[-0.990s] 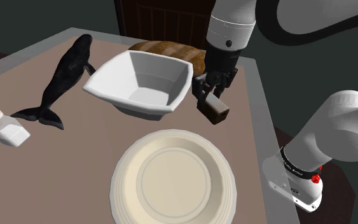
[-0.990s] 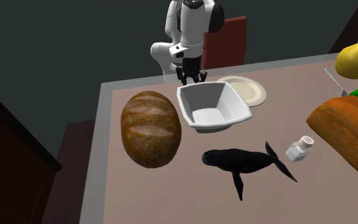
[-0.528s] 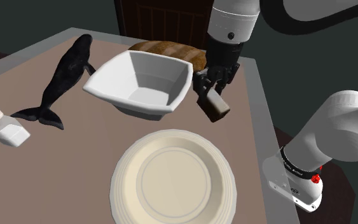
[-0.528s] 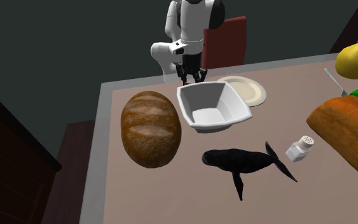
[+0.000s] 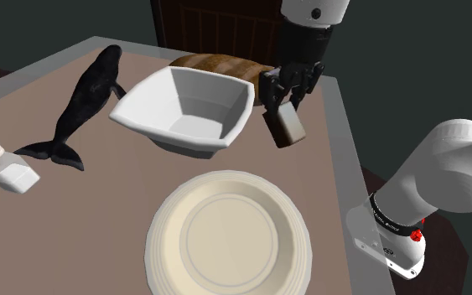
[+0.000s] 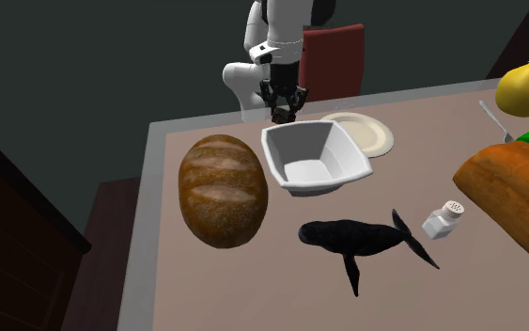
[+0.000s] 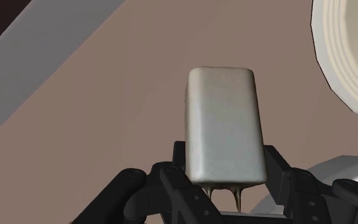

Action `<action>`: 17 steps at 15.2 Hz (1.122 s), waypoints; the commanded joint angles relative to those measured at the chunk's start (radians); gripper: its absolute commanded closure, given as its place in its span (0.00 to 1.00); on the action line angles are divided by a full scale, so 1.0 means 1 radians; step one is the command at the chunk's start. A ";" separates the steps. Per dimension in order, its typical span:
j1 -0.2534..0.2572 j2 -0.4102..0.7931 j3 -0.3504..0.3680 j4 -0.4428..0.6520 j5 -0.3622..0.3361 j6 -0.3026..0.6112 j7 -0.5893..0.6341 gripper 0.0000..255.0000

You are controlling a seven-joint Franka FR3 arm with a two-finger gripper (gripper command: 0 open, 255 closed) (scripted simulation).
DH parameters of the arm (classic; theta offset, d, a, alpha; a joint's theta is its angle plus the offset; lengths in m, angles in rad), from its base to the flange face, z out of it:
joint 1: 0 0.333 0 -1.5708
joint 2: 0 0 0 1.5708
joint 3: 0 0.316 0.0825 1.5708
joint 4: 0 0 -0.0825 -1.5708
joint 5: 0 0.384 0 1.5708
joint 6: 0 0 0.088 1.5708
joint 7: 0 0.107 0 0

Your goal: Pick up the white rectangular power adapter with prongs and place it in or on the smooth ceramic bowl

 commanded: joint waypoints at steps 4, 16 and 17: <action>-0.007 0.011 -0.012 0.075 -0.013 -0.064 0.005 1.00; -0.021 0.048 -0.034 0.261 -0.038 -0.214 0.020 1.00; -0.022 0.053 -0.035 0.278 -0.039 -0.227 0.021 1.00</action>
